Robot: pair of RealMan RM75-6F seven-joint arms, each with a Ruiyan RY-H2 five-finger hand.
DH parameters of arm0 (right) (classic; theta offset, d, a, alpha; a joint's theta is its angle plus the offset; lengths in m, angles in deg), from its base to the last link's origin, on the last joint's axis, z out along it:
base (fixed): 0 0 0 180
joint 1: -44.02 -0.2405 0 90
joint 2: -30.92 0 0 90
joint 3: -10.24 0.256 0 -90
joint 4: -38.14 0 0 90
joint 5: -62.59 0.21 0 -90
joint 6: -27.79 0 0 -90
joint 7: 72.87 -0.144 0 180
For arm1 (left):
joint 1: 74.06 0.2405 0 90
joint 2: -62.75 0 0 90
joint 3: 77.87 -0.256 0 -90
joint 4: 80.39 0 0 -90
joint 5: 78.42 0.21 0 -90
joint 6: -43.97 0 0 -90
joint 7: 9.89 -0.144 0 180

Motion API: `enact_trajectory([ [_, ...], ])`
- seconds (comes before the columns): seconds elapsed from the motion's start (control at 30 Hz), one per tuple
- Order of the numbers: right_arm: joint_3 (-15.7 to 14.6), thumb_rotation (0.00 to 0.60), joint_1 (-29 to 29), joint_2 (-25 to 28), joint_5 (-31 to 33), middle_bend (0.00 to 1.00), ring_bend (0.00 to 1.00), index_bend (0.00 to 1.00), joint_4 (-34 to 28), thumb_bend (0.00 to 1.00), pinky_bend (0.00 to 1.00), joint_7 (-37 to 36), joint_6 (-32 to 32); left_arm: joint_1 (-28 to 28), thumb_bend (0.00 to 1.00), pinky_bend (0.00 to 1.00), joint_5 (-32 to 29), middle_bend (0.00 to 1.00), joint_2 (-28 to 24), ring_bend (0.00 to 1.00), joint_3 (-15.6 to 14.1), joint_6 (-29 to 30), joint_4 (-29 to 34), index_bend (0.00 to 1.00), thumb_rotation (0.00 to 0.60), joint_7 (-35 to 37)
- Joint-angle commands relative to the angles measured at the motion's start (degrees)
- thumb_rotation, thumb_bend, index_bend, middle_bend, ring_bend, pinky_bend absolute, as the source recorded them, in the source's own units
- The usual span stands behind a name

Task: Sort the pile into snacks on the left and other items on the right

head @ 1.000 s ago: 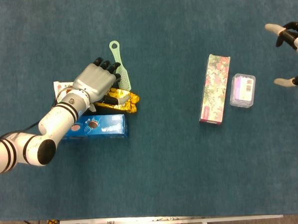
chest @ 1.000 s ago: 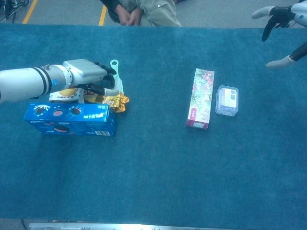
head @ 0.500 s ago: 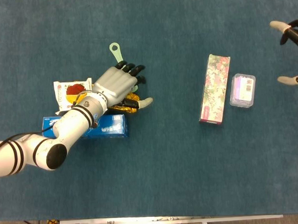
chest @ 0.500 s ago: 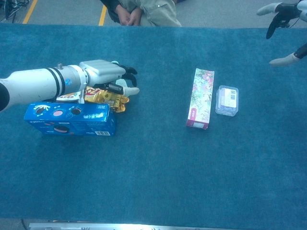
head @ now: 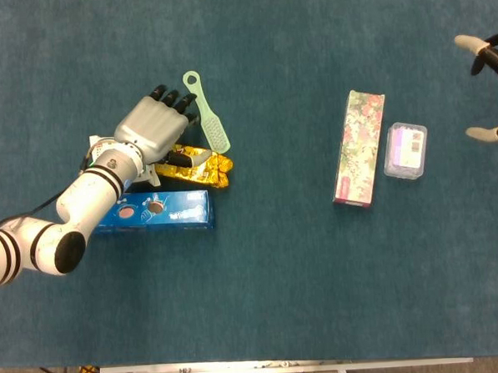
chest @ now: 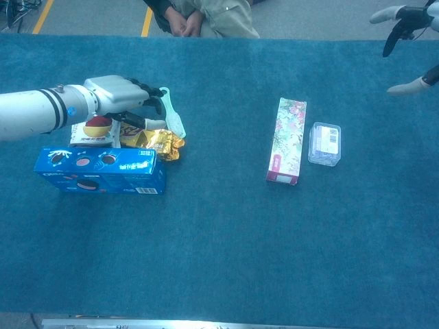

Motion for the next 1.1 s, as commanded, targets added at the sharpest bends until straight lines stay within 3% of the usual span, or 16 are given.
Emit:
enact_trajectory([
  [0.03, 0.1, 0.444, 0.1, 0.0, 0.0, 0.38, 0.17, 0.06, -0.1, 0.0, 0.18, 0.0, 0.0, 0.0, 0.22, 0.0, -0.2, 0.0, 0.4, 0.0, -0.3, -0.2, -0.3, 0.18, 0.0, -0.4],
  [0.5, 0.1, 0.444, 1.1, 0.8, 0.0, 0.38, 0.17, 0.06, -0.3, 0.0, 0.18, -0.6, 0.7, -1.5, 0.22, 0.0, -0.7, 0.0, 3.5, 0.0, 0.8, -1.1, -0.7, 0.18, 0.0, -0.5],
  [1.1, 0.4, 0.445, 2.1, 0.9, 0.0, 0.38, 0.17, 0.06, 0.2, 0.0, 0.18, -1.7, 1.4, -3.7, 0.22, 0.0, -0.5, 0.0, 4.5, 0.0, 4.6, -0.7, 2.8, 0.18, 0.0, 2.5],
])
